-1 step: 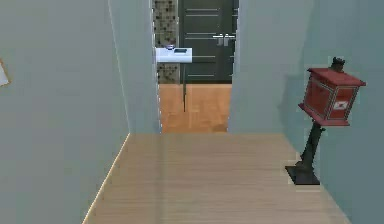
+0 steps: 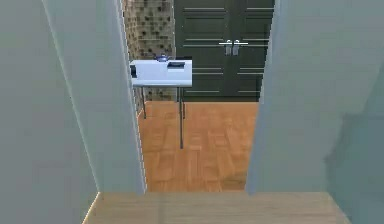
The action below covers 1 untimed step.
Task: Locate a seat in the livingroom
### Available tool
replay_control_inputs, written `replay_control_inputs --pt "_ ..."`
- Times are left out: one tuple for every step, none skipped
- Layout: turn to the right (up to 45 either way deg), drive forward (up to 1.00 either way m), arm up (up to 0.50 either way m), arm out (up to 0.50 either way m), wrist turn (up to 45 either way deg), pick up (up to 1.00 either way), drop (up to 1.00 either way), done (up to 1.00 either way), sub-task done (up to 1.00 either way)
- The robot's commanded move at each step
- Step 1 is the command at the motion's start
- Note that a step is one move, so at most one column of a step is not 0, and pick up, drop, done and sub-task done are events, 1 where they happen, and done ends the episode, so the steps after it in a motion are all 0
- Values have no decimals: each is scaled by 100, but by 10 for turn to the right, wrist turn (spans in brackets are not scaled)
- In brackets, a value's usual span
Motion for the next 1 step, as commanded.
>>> replay_control_inputs --pt "0 100 0 0 0 0 0 0 0"
